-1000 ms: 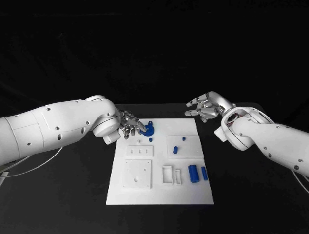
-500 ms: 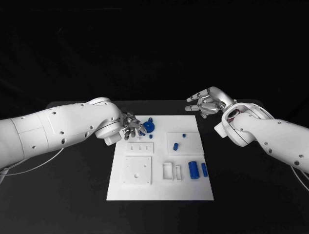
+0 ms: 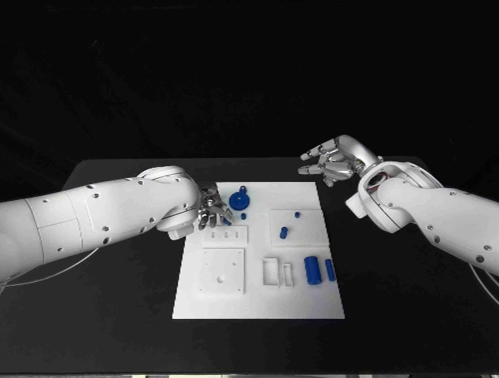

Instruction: Assemble the parts on the task board

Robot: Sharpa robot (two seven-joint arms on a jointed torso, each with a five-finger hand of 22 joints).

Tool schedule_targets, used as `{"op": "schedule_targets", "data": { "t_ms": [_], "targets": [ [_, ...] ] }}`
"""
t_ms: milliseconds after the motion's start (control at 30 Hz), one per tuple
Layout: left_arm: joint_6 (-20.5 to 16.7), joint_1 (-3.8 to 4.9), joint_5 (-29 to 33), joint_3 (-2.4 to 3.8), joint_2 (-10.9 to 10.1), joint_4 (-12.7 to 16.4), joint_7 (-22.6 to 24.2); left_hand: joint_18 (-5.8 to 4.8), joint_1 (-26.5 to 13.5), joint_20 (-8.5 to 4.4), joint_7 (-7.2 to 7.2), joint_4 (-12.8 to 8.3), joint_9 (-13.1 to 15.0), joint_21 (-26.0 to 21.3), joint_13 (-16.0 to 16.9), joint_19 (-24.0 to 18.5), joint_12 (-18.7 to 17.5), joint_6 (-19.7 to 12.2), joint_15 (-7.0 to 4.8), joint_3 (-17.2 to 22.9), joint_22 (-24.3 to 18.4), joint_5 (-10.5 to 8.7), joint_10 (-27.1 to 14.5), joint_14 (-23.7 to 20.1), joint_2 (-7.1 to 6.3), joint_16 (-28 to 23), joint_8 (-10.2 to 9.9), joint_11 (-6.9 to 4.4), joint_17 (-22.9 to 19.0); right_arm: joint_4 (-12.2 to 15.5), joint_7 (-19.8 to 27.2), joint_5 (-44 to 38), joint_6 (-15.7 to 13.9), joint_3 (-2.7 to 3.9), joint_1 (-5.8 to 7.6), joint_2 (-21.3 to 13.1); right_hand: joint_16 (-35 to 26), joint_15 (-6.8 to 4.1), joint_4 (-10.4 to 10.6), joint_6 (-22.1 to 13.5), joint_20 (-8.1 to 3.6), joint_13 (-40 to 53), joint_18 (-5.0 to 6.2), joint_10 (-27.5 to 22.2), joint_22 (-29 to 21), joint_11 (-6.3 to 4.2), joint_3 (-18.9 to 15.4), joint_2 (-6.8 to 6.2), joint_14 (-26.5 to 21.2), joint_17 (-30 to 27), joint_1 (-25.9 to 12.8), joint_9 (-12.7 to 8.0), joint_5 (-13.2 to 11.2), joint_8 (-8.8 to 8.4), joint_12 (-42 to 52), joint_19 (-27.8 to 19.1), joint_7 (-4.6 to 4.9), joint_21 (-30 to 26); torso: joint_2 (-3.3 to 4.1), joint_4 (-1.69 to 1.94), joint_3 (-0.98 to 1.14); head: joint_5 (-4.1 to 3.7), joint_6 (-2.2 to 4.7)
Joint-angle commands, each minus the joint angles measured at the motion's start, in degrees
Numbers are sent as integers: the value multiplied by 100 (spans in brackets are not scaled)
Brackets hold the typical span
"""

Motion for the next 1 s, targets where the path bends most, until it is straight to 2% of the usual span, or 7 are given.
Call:
{"op": "schedule_targets", "data": {
  "t_ms": [33,67,300,367,400,800,1000],
  "targets": [
    [49,-43,-333,4,-9,30,-35,-62,16,3,-720,-148,1547,-29,1,27,17,1413,16,188,34,35,232,43,47,20,19,-95,-5,15,78,15,35,5,0,-6,-18,6,-41,18,13,-5,74,-23,200,5,3,28,-7,4,-18,-9,32,-23,-27,132,7,-13,-2,1,-3,0,-11],
    [45,-60,-345,4,-13,32,-38,-78,8,6,-724,-152,1559,-351,10,149,33,1417,18,198,409,37,230,36,36,30,18,-90,-12,16,78,15,37,5,0,-8,-18,6,-41,18,13,-5,74,-23,200,5,3,28,-7,4,-18,-9,32,-23,-27,132,7,-13,-1,3,-4,1,-14],
    [-41,-154,-380,4,-30,52,-15,-75,-31,3,-731,-189,1620,-833,35,341,88,1433,10,251,984,139,231,35,33,97,28,-102,2,17,79,15,46,5,0,-15,-15,5,-55,16,13,-5,76,-23,200,4,10,29,-7,9,-26,-10,56,-24,-27,132,7,-13,-3,0,-3,4,-17],
    [-126,-176,-392,4,-38,60,9,-64,-48,5,-743,-236,1656,-867,58,371,140,1469,6,276,1061,427,235,58,-13,142,48,-112,21,17,78,15,50,5,0,-18,-15,5,-55,16,13,-5,76,-23,200,4,10,29,-7,9,-26,-10,56,-24,-27,132,7,-13,-3,3,-4,5,-20],
    [-156,-185,-397,4,-41,64,17,-69,-75,-1,-747,-261,1674,-874,69,380,165,1475,1,300,1092,477,232,56,-18,164,52,-115,31,17,78,15,53,5,0,-20,-14,5,-62,18,13,-5,76,-23,201,4,16,33,-6,9,-24,-10,69,-23,-26,133,7,-7,-2,3,-5,5,-16],
    [-268,-263,-414,5,-25,52,55,-85,-175,-13,-752,-312,1748,-1035,80,450,198,1482,-6,340,1274,441,229,40,15,207,44,-119,26,14,76,15,68,5,0,-21,-17,5,-88,18,14,-6,79,-25,200,4,28,32,-7,8,-43,-10,107,-23,-25,133,7,-10,5,-10,-3,5,-23],
    [-247,-283,-414,5,-23,55,55,-85,-176,-12,-751,-304,1748,-1045,78,455,199,1480,-6,336,1276,428,230,40,19,207,43,-119,22,9,74,15,73,6,-1,-22,-14,5,-96,20,14,-3,81,-23,199,3,33,34,-6,12,-54,-9,133,-22,-22,132,8,-17,1,1,-1,-9,-40]
  ]
}}
